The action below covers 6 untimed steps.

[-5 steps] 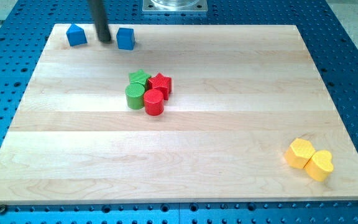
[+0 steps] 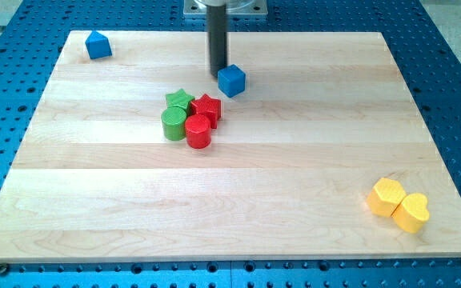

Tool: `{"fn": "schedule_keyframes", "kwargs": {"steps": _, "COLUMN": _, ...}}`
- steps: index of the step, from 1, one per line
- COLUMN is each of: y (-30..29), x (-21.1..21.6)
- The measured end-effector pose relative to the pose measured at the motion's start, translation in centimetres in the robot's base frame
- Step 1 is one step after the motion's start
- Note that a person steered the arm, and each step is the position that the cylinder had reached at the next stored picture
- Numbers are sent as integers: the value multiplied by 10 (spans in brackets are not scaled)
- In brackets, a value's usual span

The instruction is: Move the cube into the hexagon

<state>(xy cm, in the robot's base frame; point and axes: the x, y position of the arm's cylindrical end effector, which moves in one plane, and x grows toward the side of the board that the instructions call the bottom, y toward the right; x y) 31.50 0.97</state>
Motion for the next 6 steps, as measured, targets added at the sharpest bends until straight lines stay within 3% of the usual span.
{"fn": "schedule_keyframes", "kwargs": {"steps": 1, "y": 39, "x": 58}}
{"fn": "schedule_keyframes", "kwargs": {"steps": 3, "y": 4, "x": 49}}
{"fn": "schedule_keyframes", "kwargs": {"steps": 4, "y": 13, "x": 104}}
{"fn": "schedule_keyframes", "kwargs": {"steps": 5, "y": 78, "x": 153}}
{"fn": "schedule_keyframes", "kwargs": {"steps": 6, "y": 106, "x": 193}}
